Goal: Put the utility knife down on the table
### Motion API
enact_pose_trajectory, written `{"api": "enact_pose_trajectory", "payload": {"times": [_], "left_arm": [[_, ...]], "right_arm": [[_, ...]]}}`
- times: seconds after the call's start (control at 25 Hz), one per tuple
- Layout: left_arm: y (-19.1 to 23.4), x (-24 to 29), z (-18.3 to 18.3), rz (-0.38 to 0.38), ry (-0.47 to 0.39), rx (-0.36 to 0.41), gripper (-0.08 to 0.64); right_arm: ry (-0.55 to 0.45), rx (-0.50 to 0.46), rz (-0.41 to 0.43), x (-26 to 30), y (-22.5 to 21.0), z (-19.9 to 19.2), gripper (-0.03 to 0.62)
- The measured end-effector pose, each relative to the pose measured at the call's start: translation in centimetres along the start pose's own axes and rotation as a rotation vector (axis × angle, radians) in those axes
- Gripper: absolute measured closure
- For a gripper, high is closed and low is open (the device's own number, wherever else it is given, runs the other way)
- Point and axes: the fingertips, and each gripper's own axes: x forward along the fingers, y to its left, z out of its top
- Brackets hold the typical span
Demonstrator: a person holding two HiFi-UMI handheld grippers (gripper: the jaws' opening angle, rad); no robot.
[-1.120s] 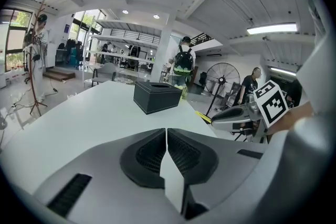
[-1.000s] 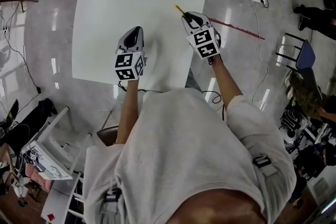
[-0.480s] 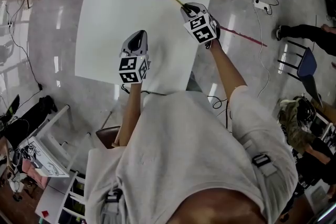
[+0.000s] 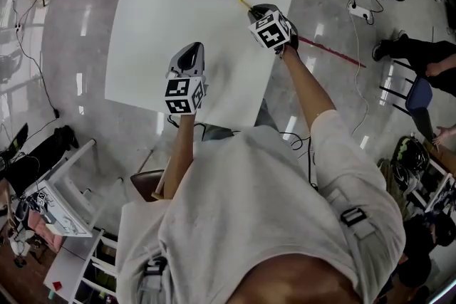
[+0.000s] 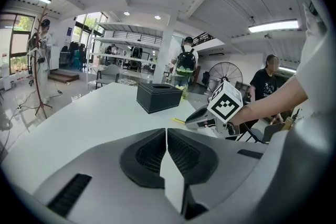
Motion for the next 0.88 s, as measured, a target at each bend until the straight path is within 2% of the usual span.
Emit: {"api": "enact_pose_trajectory", "payload": {"times": [0.16,0.32,0.48,0.68,0.88], "left_arm": [[0.1,-0.3,-0.1,0.002,-0.001,-0.005,0.534],[0.2,-0.5,0.0,0.001,-0.007,-0.008,0.534],[0.1,-0.6,0.2,0.0,-0.009,-0.003,0.534],[0.1,-0.8,0.4,-0.003,-0.016,0.0,0.534],[0.1,-0.8,0.3,-0.009,-0.016,0.004,0.534]], "right_arm": [[0.035,0.02,0.016,0.5,0.2,-0.8,0.509],[0.03,0.059,0.018,0.8,-0.1,-0.8,0.509],[0.024,0.053,0.01,1.0,-0.3,-0.9,0.509],[0.014,0.075,-0.001,0.8,-1.3,-1.1,0.438],[-0.032,0.106,-0.014,-0.6,-1.2,-0.9,0.433]]}}
